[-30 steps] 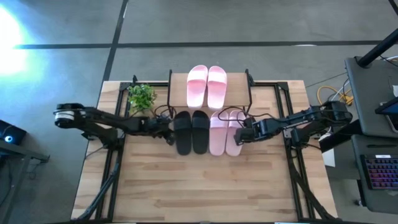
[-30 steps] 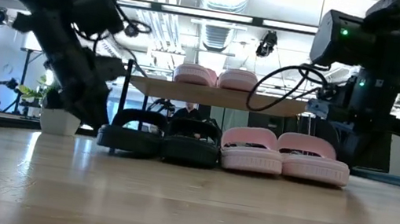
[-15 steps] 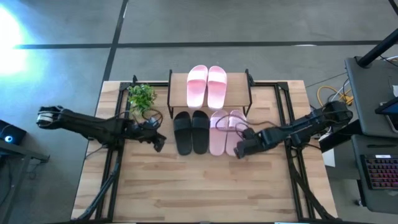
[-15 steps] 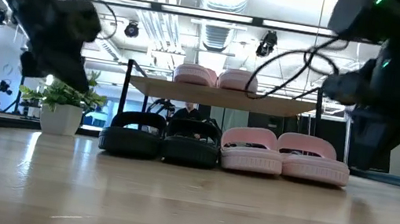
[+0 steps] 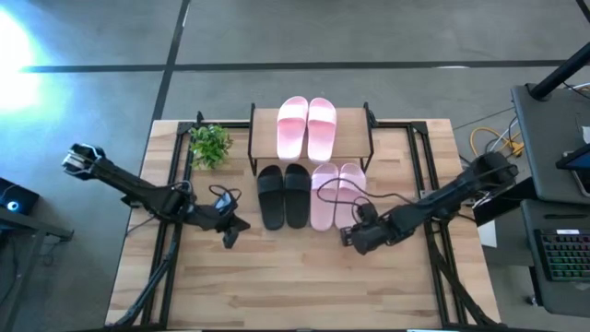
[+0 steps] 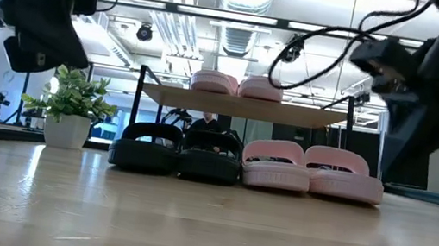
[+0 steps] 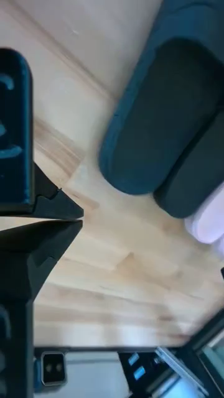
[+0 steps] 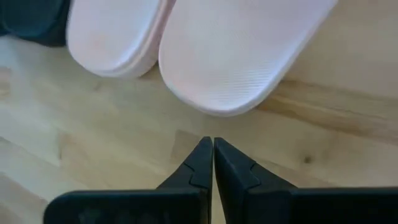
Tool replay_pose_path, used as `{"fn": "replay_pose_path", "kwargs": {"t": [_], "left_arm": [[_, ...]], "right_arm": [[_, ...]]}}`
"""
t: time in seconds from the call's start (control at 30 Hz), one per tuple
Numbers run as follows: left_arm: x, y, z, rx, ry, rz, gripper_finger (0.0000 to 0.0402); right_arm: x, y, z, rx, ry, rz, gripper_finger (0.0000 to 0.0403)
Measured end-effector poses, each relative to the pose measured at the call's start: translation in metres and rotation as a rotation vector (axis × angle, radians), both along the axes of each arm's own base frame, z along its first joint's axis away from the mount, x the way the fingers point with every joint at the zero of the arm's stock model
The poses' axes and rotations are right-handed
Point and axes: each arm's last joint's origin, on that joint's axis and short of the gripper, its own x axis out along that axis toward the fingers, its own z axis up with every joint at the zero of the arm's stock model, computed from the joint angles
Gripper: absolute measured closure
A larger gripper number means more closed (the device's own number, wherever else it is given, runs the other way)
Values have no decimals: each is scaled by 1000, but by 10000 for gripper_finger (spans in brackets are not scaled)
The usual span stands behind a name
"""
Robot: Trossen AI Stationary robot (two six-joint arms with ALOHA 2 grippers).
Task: Pick and place slides into the shelf
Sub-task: Move the pair of slides from the middle of the table to under the shelf
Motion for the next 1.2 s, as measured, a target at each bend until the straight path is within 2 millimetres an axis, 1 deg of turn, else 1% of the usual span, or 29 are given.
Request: {"fn": "replay_pose_path", "kwargs": {"t": [0.13,0.23,0.37,0.53,0.73,0.97,1.2], "left_arm": [[1,-3,-2,2,14,-17,402],[0,-4,-1,1,9,-28,402],[-1,-6,-1,4,6,-41,402],[-2,-6,-1,5,6,-46,402],[-2,-6,-1,25,5,-58,402],[-1,-6,-2,32,11,-54,402],[-1,-6,-3,33,10,-51,402]], "right_arm": [[12,5,-16,13,-13,-1,394],[15,6,-28,-2,20,-21,394],[17,6,-33,-50,45,-36,394],[11,2,-32,-128,148,-96,394],[3,-4,-29,-190,242,-103,394],[4,-7,-28,-190,246,-112,394],[8,-23,-28,-229,267,-134,394]]}}
